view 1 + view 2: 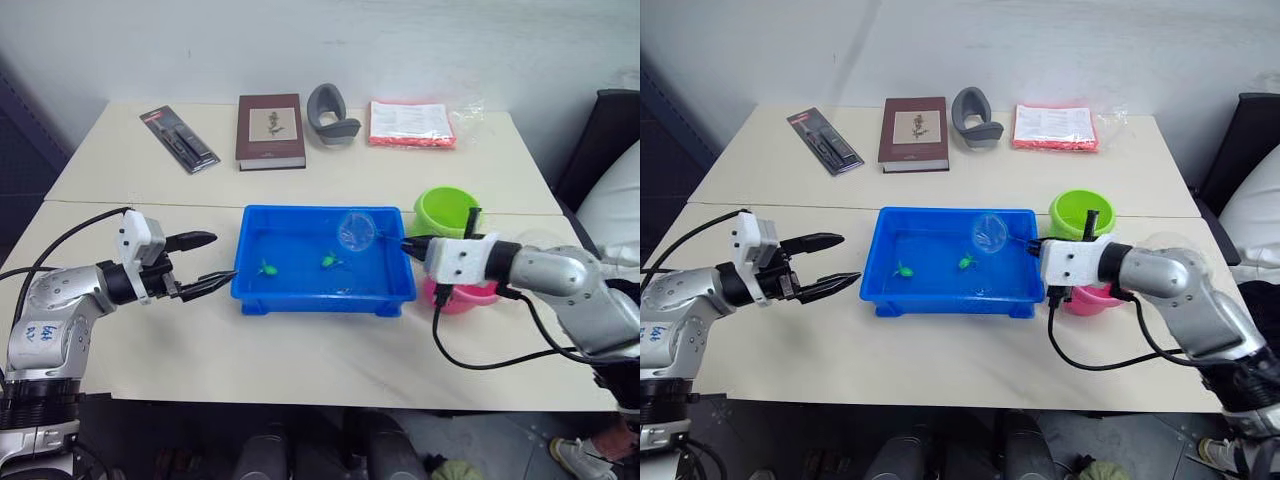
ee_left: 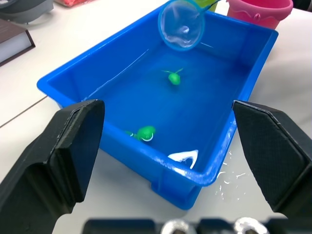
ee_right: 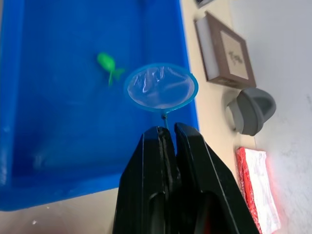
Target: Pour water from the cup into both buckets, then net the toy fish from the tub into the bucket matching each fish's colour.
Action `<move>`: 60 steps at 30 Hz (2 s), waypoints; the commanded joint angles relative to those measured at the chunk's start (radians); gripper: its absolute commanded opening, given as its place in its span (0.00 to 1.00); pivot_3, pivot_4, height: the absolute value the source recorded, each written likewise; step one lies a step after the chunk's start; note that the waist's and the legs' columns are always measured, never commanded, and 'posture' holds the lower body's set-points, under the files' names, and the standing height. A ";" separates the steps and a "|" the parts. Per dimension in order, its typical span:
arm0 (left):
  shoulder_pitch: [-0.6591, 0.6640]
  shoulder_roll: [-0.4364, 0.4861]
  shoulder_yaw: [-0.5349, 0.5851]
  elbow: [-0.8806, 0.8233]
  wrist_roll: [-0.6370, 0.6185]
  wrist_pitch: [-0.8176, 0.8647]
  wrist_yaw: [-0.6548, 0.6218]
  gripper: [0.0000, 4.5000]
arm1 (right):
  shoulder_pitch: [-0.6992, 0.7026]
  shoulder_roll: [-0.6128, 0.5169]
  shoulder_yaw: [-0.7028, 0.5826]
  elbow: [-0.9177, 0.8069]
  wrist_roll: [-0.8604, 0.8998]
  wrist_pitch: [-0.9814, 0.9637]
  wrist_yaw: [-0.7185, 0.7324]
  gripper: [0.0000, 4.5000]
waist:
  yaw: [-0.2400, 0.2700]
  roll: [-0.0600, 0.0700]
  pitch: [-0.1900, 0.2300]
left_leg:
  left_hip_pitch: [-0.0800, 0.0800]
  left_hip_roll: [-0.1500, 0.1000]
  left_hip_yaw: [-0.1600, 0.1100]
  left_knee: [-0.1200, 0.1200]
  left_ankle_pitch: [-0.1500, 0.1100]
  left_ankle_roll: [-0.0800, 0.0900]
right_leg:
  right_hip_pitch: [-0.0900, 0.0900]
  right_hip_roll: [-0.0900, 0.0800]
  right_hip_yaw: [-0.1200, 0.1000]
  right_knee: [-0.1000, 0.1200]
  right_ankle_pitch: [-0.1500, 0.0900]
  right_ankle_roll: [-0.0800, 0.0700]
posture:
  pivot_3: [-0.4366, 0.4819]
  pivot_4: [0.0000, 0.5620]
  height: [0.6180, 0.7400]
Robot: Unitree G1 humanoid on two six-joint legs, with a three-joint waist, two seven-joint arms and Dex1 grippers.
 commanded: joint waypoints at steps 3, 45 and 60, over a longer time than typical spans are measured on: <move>0.010 0.020 0.049 -0.061 -0.021 -0.009 0.015 1.00 | -0.070 0.060 0.036 0.052 -0.094 -0.033 0.051 0.00 | -0.001 0.000 0.000 | 0.000 0.000 0.000 0.000 0.000 0.000 | 0.000 0.000 -0.001 0.000 0.000 0.000 | 0.48 0.27 1.00; -0.229 -0.047 -0.088 -0.131 -0.089 0.126 0.049 1.00 | 0.134 0.192 -0.634 -0.153 0.587 0.647 0.155 0.00 | 0.003 0.000 0.000 | -0.001 -0.001 -0.001 0.000 -0.001 0.001 | 0.001 0.000 -0.001 0.002 0.001 0.001 | 0.48 0.27 1.00; -0.240 -0.147 -0.123 -0.116 -0.066 0.089 0.072 1.00 | 0.169 0.127 -0.616 0.150 0.277 0.116 -0.013 0.00 | 0.002 0.000 0.000 | 0.000 -0.001 0.002 0.000 0.000 0.000 | 0.001 0.002 0.000 0.002 0.001 0.002 | 0.48 0.27 1.00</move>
